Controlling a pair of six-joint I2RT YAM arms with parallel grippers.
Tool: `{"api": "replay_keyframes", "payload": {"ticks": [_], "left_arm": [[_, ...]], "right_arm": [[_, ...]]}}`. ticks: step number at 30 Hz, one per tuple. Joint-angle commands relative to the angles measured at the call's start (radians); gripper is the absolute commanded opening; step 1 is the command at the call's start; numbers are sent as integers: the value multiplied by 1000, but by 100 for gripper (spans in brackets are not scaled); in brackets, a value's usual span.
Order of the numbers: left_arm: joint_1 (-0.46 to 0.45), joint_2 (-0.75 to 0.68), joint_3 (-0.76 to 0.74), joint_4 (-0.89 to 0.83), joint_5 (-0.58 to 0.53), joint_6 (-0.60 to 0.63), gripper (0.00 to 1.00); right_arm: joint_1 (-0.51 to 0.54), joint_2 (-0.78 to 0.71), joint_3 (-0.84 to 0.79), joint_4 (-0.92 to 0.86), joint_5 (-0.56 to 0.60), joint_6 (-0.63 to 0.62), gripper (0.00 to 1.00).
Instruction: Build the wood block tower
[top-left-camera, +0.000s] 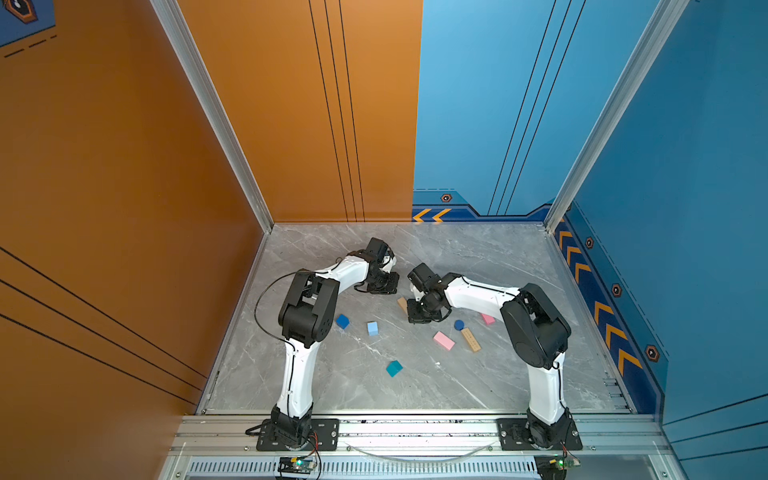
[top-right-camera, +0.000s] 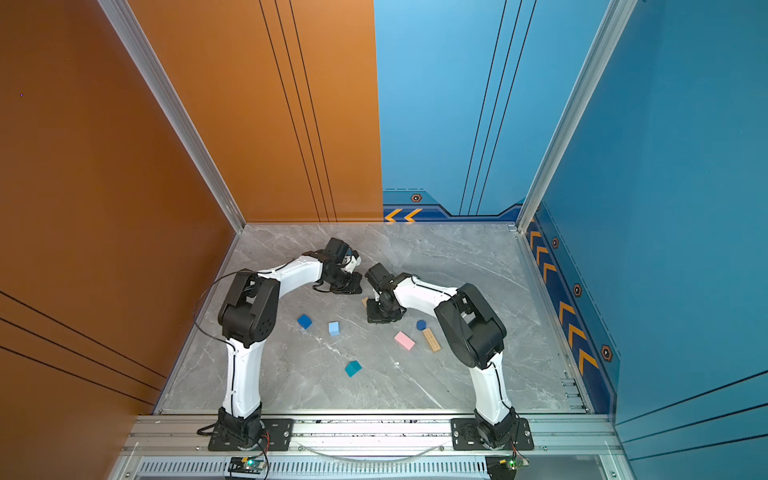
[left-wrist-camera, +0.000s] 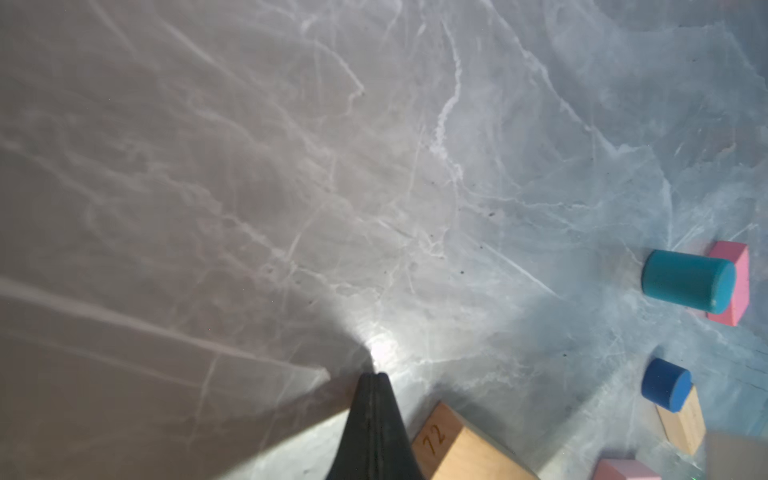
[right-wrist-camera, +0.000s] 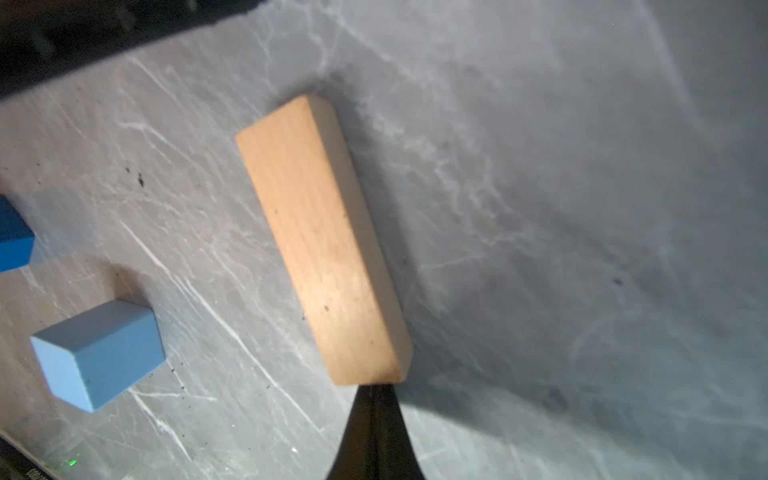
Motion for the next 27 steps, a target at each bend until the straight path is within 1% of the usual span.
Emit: {"api": "replay_keyframes", "payload": {"ticks": [1, 24, 27], "left_arm": [[-15, 28, 8, -29, 39, 9, 0], [-24, -21, -68, -59, 21, -8, 0], [-26, -25, -73, -62, 16, -9, 0]], "right_arm": [[-14, 29, 17, 11, -4, 24, 0], [-58, 51, 87, 13, -16, 23, 0], [-61, 80, 93, 13, -17, 21, 0]]}}
